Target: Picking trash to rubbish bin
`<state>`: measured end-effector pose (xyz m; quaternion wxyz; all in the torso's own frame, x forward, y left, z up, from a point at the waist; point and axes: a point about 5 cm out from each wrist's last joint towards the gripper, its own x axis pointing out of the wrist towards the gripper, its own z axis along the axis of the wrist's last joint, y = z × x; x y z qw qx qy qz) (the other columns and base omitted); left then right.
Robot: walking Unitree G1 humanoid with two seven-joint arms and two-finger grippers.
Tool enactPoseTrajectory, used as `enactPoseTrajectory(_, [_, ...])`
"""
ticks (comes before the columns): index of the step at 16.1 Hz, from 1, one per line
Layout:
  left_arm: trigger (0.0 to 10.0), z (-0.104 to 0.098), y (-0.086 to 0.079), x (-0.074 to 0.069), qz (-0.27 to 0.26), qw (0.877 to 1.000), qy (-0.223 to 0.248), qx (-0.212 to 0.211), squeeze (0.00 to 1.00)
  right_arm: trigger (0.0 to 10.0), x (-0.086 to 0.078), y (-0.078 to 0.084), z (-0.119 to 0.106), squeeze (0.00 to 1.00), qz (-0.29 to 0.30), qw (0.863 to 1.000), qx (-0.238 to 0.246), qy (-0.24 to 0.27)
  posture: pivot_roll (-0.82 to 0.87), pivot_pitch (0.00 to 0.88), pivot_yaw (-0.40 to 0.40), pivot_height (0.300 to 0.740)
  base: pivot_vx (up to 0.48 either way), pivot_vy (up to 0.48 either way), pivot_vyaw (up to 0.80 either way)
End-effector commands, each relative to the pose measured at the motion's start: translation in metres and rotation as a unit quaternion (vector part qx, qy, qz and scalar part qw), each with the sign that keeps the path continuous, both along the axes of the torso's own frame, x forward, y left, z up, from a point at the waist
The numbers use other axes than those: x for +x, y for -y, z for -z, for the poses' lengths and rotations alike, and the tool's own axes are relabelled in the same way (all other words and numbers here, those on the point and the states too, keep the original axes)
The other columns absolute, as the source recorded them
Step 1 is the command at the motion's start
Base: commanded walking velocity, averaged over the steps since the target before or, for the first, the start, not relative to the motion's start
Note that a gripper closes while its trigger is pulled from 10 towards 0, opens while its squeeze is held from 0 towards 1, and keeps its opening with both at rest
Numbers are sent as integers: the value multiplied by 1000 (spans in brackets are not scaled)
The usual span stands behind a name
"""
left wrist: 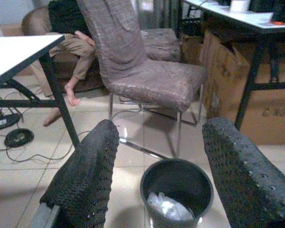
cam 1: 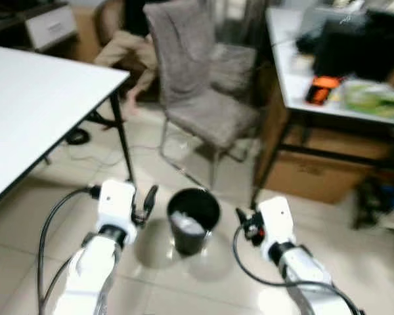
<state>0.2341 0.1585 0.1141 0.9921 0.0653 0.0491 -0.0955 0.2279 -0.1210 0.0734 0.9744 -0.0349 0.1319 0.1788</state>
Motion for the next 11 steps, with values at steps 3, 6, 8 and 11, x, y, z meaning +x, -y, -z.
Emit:
enactPoseTrajectory(3, [10000,-1,-2,0,-9,1000,4,-2,0,10000,7,9,-2,0,10,1000,-23,17,19,0,-43,740,-298,0,0])
enactPoseTrajectory(6, [10000,-2,3,2,-3,1000,6,-2,0,10000,7,2,-3,0,-5,999,-43,30,29,0,-50,740,-300,0,0])
enactPoseTrajectory(8, [10000,0,0,1,-11,1000,3,-1,0,10000,9,0,-3,0,-11,998,-44,34,24,0,-43,740,-298,0,0])
enactPoseTrajectory(11, [10000,-1,1,0,-9,1000,4,-2,0,10000,9,1,-4,0,-13,998,-46,38,27,0,-51,740,-299,0,0])
